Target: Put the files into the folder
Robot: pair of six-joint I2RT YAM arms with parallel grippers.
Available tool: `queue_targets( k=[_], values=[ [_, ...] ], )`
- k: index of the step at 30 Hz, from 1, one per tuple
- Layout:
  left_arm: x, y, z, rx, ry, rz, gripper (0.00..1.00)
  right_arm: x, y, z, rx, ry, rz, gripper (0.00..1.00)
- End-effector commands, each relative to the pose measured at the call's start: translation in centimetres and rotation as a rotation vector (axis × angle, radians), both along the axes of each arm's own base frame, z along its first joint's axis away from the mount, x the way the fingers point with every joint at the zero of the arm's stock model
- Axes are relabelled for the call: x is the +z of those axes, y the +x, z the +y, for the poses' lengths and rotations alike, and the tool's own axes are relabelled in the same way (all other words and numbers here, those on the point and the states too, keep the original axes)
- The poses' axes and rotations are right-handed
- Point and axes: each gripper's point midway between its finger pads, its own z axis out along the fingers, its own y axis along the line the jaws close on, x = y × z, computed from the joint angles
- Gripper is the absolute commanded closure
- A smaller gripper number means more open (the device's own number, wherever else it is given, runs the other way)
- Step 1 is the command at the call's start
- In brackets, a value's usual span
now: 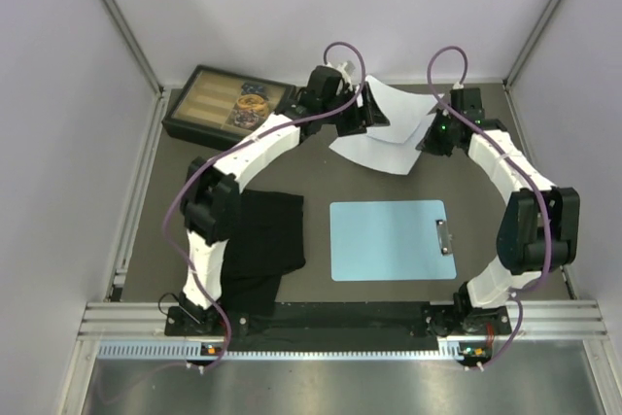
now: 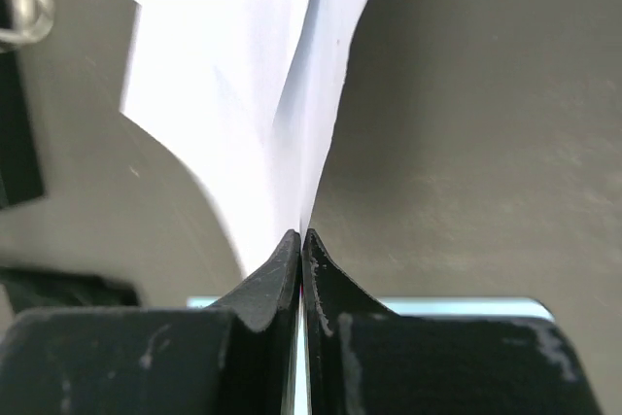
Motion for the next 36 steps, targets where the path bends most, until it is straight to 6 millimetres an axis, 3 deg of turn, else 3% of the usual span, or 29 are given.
queue_targets(
  k=[1,6,10,12,13,15,16,17,19,21,22,23,24,27,28,29,31,33,36],
  values=[
    [4.6,-3.4,0.5,-0.041,-0.006,-0.105,0.21,-0.2,-3.8,-1.7,0.101,-0.093,0.143,1.0],
    [6.1,-6.1,1.2,-0.052,0.016,-0.143,0.2,1.9,-5.8,-1.8,0.103,-0.079,0.115,1.0],
    [5.8,-8.4,1.6,-0.073,0.064,-0.162,0.2,4.7,-7.4,-3.7,0.067,-0.173,0.076,1.0],
    [6.3,-9.4,2.1,-0.084,0.069,-0.179,0.2,7.0,-8.5,-4.1,0.064,-0.201,0.042,1.0],
    [5.5,-9.9,2.4,-0.09,0.08,-0.165,0.2,7.9,-8.9,-4.4,0.074,-0.217,0.025,1.0],
    [6.7,-10.8,3.2,-0.091,0.062,-0.197,0.2,10.7,-10.0,-3.6,0.124,-0.216,-0.054,1.0],
    [5.7,-11.2,3.9,-0.085,0.08,-0.189,0.2,11.9,-10.3,-3.2,0.144,-0.222,-0.09,1.0],
    [7.2,-11.7,4.8,-0.07,0.067,-0.231,0.19,13.0,-11.2,-2.8,0.169,-0.221,-0.115,1.0],
    [6.7,-12.0,6.2,-0.028,0.089,-0.245,0.17,14.6,-12.1,-0.6,0.257,-0.193,-0.159,1.0],
    [8.3,-12.6,7.5,0.001,0.076,-0.285,0.16,15.5,-13.3,0.8,0.317,-0.178,-0.172,1.0],
    [7.9,-12.7,8.2,0.017,0.088,-0.293,0.16,16.0,-14.0,2.8,0.394,-0.174,-0.196,1.0],
    [9.0,-13.0,9.2,0.045,0.083,-0.324,0.16,16.2,-14.4,3.8,0.43,-0.174,-0.213,1.0],
    [8.1,-13.0,10.0,0.067,0.105,-0.325,0.16,16.2,-14.7,5.3,0.481,-0.171,-0.221,1.0],
    [10.3,-12.8,12.8,0.201,0.073,-0.416,0.14,16.2,-17.0,10.1,0.632,-0.077,-0.227,1.0],
    [9.3,-13.0,13.5,0.224,0.077,-0.409,0.14,16.7,-18.0,12.2,0.695,-0.031,-0.26,1.0],
    [10.7,-13.3,14.3,0.254,0.045,-0.445,0.14,17.4,-18.5,13.4,0.728,0.014,-0.286,1.0],
    [10.9,-13.5,15.2,0.28,0.041,-0.459,0.13,19.4,-20.4,16.2,0.817,0.131,-0.334,1.0],
    [11.9,-14.0,16.0,0.297,0.033,-0.486,0.13,21.0,-22.1,17.9,0.897,0.246,-0.345,1.0],
    [12.6,-13.8,16.6,0.319,0.05,-0.509,0.13,21.9,-23.0,18.3,0.911,0.315,-0.382,1.0]
  ],
)
